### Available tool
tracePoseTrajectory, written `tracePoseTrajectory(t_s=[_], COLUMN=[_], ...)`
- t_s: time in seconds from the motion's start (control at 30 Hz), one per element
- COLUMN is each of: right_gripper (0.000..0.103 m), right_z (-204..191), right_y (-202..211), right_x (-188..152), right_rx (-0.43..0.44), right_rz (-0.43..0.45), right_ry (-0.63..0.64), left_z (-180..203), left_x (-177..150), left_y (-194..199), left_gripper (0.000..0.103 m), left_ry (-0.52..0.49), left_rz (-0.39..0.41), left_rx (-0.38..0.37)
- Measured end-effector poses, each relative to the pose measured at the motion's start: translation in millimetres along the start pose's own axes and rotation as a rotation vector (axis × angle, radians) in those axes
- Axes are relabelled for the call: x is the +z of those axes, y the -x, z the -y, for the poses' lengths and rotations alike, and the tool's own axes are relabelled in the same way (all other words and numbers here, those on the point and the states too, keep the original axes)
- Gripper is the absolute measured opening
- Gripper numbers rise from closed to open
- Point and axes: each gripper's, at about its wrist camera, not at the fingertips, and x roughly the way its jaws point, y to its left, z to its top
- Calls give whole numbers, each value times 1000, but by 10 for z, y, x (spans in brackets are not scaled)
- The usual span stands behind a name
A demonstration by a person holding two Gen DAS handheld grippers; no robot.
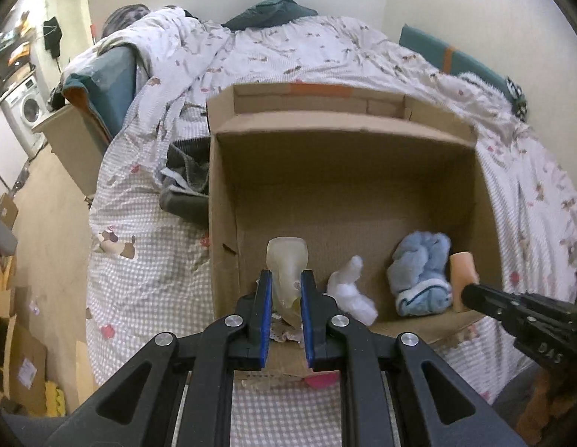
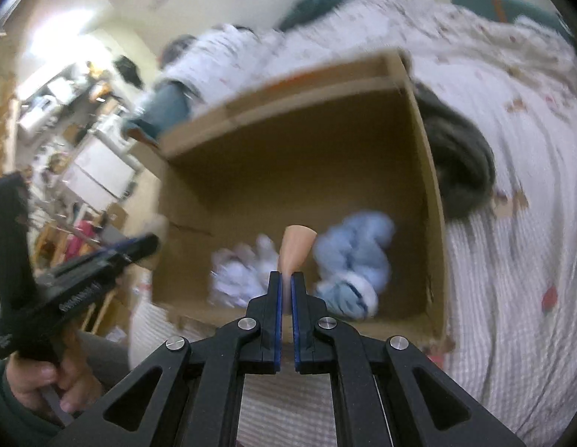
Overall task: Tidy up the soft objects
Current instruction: 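Carry the tan piece and translucent item into the box and open both grippers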
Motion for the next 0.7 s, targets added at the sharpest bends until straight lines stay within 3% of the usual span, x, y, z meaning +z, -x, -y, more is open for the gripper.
tracePoseTrajectory(t_s=[0.17,0.37,0.7], right_gripper=[6,6,6], right_z=[-25,-39,-38], right_y=[-43,-141,-131], right_x=[4,7,-4], right_rx=[-34,-56,-44], right_rz=[1,-18,-7], right_ry=[32,44,35], left_z=[-33,117,107], left_x=[-81,-112,-101], left_y=[-148,-115,-160], left_gripper=[13,13,15], left_ry=[57,-33,-27], left_rz=[-43,-7,-11], left_rx=[-32,-44,-18])
